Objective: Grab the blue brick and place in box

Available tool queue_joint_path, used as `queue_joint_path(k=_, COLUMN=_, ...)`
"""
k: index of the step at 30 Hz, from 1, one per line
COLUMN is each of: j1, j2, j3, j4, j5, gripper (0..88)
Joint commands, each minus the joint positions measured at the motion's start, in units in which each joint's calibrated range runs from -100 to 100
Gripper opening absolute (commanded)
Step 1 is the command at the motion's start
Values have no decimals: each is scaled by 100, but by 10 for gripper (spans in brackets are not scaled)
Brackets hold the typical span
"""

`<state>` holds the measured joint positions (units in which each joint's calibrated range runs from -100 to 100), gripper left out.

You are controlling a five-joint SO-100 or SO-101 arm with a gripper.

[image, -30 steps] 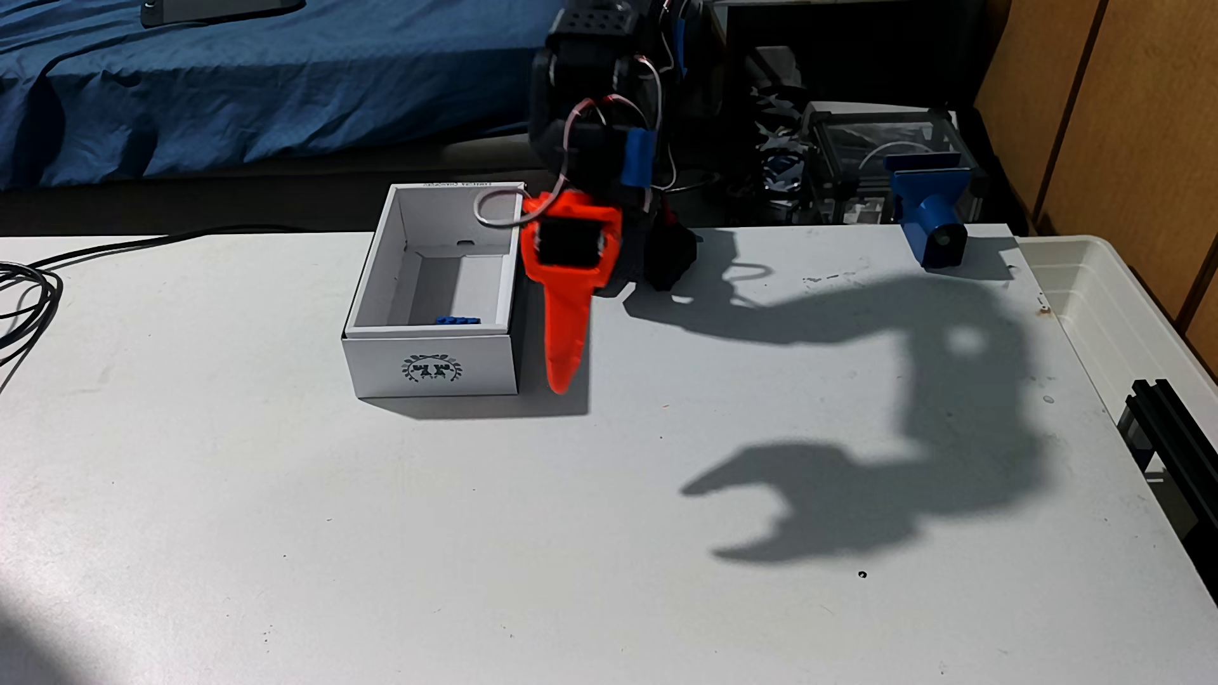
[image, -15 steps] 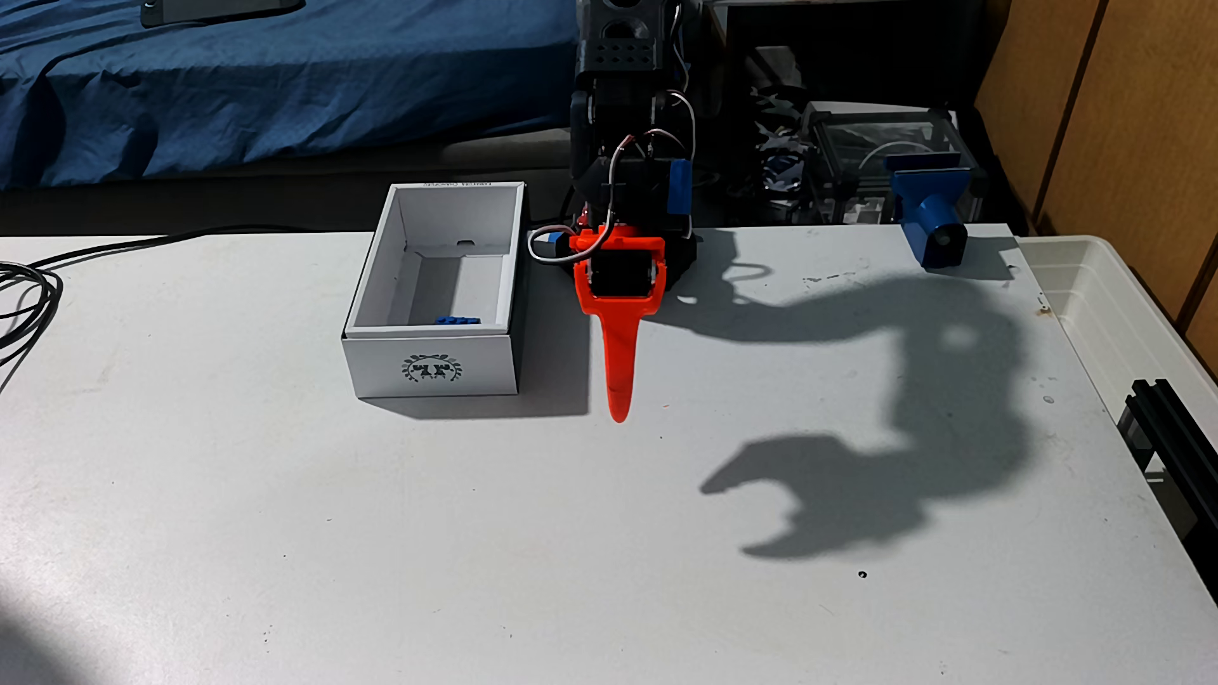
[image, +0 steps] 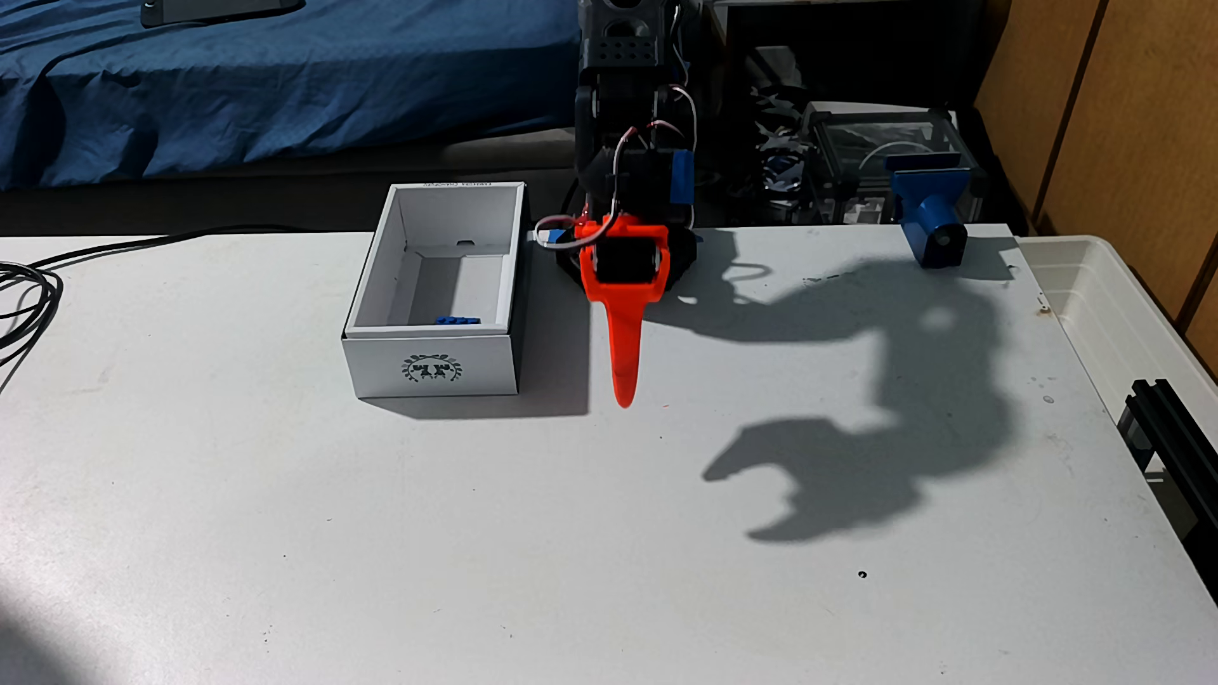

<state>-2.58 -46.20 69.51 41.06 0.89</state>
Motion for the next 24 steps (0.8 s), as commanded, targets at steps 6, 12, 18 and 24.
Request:
queue_joint_path(k=6, j1=-113, j2=-1575, j3=875, j4=-61, j5=8, gripper=189)
queue_joint_path(k=12, j1=-113, j2=-2759, j3=1443, j4=-9, j5=39, gripper=189)
queue_joint_path(k=18, j1=-113, j2=-3308, j3=1940, j4=-43, j5=50, gripper=189)
queue_joint_path(k=24, j1=-106, j2=-3596, j3=2161, j4=26, j5=229, gripper=189)
